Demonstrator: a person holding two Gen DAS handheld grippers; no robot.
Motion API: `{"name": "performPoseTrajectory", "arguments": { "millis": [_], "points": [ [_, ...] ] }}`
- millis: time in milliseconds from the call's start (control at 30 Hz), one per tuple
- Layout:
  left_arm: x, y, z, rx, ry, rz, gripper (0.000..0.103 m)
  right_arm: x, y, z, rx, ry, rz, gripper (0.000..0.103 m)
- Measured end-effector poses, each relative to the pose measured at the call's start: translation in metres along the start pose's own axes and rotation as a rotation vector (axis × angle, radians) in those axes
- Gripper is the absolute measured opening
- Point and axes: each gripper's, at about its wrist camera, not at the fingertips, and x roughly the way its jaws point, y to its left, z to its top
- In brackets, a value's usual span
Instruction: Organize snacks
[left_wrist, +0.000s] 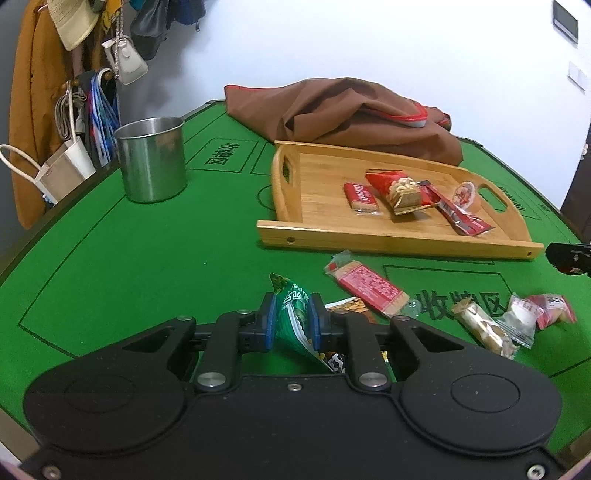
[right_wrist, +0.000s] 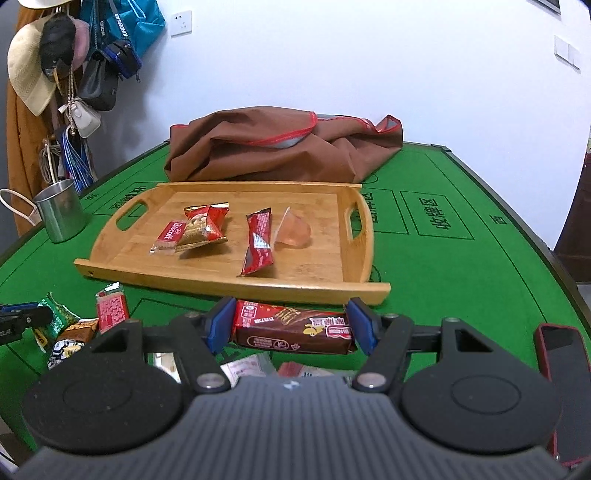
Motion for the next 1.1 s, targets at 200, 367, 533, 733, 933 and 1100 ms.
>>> {"name": "performPoseTrajectory", "arguments": {
  "millis": [200,367,533,733,933,1100],
  "points": [
    [-0.006,-0.001,0.001,-0.028,-0.012,-0.034,0.018,-0.003,-0.001,0.008,0.039,0.017,0.046,0.068],
    [-0.009,-0.001,0.001,-0.014,-0.003,-0.028,0.017,-0.011,0.006,0.014,0.040,-0.005,0.051,0.068],
    [-0.011,-0.004,-0.001,0.018,0.007,-0.022,0.017,-0.013,0.012,0.014,0.044,-0.002,0.049,0.068],
    [-0.014,-0.003,0.001,0.012,0.000,-0.031,0.015,-0.016,0.008,0.018,0.065,-0.011,0.044,0.068],
    [-0.017,-0.007,-0.001,0.043,-0.012,-0.009,0.018,-0.015,0.010,0.017,0.062,-0.009,0.047,0.068],
    [-0.022,-0.008,-0.010,0.087,-0.002,0.015,0.041,-0.011,0.010,0.018,0.067,-0.005,0.051,0.068]
  ]
}}
